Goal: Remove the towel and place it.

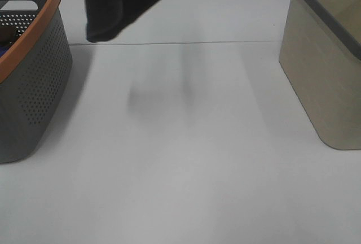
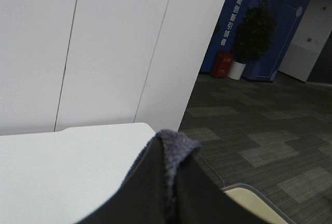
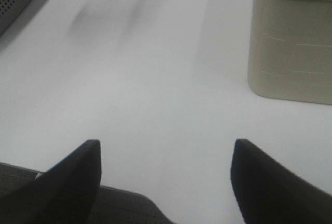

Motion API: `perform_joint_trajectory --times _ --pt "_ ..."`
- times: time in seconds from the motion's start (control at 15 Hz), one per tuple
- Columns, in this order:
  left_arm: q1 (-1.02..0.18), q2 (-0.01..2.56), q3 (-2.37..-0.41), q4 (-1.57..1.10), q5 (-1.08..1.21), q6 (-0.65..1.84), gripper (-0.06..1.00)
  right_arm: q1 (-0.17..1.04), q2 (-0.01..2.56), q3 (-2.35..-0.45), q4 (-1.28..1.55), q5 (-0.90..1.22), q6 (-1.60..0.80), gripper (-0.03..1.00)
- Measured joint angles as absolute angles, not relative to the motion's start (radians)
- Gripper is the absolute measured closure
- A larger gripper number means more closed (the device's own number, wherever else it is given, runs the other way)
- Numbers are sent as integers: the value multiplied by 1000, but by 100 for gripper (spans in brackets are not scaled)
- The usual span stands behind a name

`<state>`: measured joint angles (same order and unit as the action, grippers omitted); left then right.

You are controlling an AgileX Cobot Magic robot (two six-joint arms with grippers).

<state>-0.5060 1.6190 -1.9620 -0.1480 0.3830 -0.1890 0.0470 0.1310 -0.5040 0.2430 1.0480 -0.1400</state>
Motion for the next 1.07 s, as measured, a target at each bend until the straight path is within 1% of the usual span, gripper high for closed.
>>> perform_joint_trajectory --times 0.13,0.33,0.47,0.6,0.67,0.8,0.93,1.07 --pt "-531 1650 -1962 -148 383 -180 94 47 202 -509 264 1033 -147 30" --pt "-567 1687 -1962 -148 386 -174 94 47 299 -540 364 949 -215 30" --pt "-588 1708 -1962 -148 386 -174 94 64 377 -559 505 910 -360 30" --pt "-612 1728 -1962 -148 386 -174 94 113 470 -562 693 903 -558 30" --pt "-617 1732 -1962 -148 386 -174 94 124 499 -562 732 901 -616 30" --pt "-624 1744 -1962 -149 387 -174 94 139 608 -572 836 865 -813 30" --pt "-625 1762 -1962 -149 388 -174 94 140 722 -604 902 819 -916 30" --pt "-625 1777 -1962 -150 389 -174 94 143 836 -653 939 792 -939 30"
